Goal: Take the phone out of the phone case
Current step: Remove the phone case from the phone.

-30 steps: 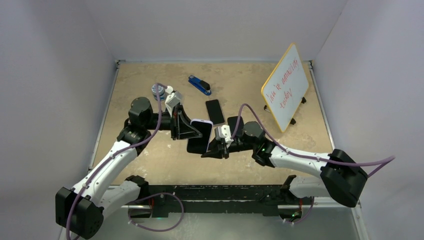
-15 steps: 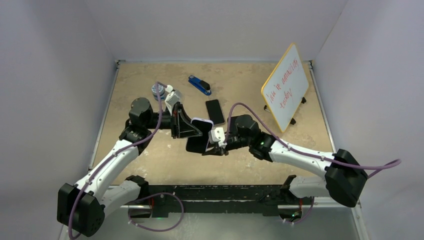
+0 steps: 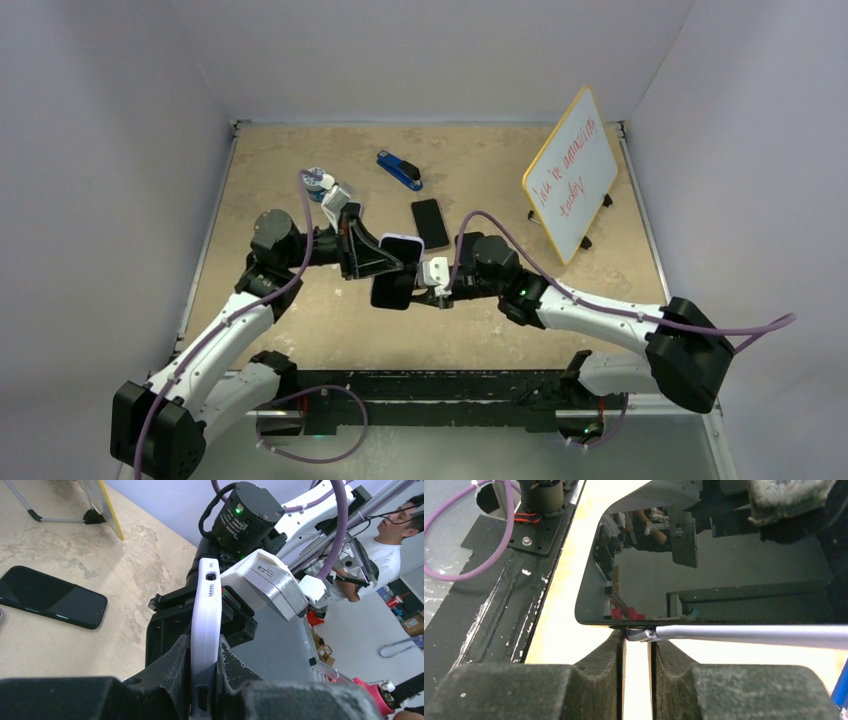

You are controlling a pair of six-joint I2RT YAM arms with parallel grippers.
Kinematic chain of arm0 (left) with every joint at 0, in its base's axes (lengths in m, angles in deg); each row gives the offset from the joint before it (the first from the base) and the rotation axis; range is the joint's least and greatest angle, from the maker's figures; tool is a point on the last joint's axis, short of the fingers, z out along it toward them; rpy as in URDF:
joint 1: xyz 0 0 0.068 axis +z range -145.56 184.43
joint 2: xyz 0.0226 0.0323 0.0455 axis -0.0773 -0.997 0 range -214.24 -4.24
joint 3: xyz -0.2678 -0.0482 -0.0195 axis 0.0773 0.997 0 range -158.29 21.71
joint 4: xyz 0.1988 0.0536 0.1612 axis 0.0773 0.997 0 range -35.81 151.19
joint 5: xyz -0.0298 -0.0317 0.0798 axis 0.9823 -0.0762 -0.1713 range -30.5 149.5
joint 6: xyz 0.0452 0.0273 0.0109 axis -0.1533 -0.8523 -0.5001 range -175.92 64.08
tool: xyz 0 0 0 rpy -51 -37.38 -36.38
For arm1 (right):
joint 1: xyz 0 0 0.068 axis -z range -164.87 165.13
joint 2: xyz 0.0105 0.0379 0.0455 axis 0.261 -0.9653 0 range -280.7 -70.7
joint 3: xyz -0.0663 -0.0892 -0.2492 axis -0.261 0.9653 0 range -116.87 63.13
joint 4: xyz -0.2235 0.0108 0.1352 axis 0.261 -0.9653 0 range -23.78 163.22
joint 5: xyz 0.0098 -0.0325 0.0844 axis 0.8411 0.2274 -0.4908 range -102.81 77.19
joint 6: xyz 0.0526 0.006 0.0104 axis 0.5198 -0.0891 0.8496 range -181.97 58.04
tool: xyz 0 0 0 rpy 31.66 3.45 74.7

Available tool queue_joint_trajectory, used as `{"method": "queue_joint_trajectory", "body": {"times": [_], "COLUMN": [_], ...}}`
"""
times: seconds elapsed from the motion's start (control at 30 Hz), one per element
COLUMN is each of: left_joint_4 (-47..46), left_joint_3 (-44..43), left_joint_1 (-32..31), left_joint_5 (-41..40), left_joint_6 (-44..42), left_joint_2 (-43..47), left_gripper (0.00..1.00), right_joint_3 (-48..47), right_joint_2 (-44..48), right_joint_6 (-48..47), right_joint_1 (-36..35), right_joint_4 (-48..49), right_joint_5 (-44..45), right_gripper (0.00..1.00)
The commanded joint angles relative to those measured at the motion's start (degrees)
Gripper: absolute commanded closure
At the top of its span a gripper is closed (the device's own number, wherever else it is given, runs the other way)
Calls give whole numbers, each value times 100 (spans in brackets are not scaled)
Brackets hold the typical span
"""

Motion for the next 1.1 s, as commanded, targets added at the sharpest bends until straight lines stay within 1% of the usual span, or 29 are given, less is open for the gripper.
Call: {"method": "queue_joint_trajectory", "body": {"times": [0.0,0.1,0.23,0.27,0.37,0.43,0.5,0.57,0.83,1.07], "left_joint_4": [-290,-666,-2041,-2204,-2255,-2154,-1846,-1906,-2145,-2484], "left_joint_3": [179,446,980,1049,1172,1222,1217,1316,1688,1786], "left_joint_1": [-79,-79,-79,-79,-79,-92,-138,-229,-306,-361], "left_joint_5": [-181,-508,-614,-611,-659,-708,-792,-869,-1124,-1114], "left_joint_6": [603,814,1645,1729,1721,1603,1324,1305,1160,1211], "left_joint_2": [211,235,62,4,-55,-49,-64,-114,-295,-401], "left_gripper": [100,100,100,100,100,100,100,100,100,100], "right_joint_3": [171,518,1035,1106,1174,1120,1016,953,984,1112], "right_joint_2": [71,164,244,236,251,270,276,251,322,226], "right_joint_6": [712,1337,2175,2304,2677,2909,3011,3124,3789,4638], "right_joint_1": [83,84,95,95,102,108,134,161,376,658], "right_joint_4": [1912,2508,3433,3602,3796,3707,3515,3458,3915,4660], "right_joint_5": [710,840,1246,1276,1379,1471,1508,1501,1081,676], "right_gripper": [100,96,94,94,90,88,87,87,84,79]}}
